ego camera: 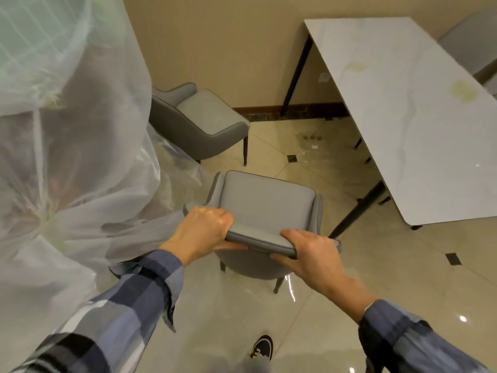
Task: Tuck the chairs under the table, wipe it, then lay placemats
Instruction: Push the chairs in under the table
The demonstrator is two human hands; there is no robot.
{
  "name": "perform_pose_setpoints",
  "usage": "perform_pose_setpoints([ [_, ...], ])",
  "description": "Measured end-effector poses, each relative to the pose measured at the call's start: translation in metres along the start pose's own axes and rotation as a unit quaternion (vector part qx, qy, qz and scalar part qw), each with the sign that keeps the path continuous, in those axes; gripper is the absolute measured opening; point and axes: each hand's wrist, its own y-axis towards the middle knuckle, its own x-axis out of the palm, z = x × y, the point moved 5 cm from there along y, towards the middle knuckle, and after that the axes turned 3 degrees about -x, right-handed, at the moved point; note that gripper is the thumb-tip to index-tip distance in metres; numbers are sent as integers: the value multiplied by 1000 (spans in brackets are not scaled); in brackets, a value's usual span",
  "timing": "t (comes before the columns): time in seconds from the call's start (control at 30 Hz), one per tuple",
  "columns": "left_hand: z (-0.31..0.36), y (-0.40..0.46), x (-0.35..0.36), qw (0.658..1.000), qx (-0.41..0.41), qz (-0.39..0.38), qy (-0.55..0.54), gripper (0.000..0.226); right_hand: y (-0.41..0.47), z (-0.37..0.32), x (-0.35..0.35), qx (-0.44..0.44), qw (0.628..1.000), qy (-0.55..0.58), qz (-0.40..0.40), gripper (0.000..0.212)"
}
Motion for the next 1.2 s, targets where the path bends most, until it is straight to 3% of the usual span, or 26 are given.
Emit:
perform_pose_setpoints([
  [0.1, -12, 30, -8, 1000, 3, -10, 7, 65, 20, 19, -16, 41, 999, 21, -8, 38],
  [0.27, -35, 84, -10, 995, 1, -100, -2, 73, 59, 39, -36, 71, 997, 41, -13, 31],
  [0.57, -43, 181, -16, 974, 138, -180, 13, 63, 57, 43, -47, 220, 968, 92, 75, 43],
  [0.73, -40, 257, -21, 956, 208, -204, 25, 62, 77, 60, -67, 296, 940, 115, 125, 25],
  [0.93, -42, 336, -21, 939, 248, -237, 26, 55, 117, 107, -92, 335, 925, 127, 126, 27],
  [1.2, -78, 427, -11, 935, 231, -270, 10, 59, 203, 169, -127, 339, 929, 75, 125, 32],
])
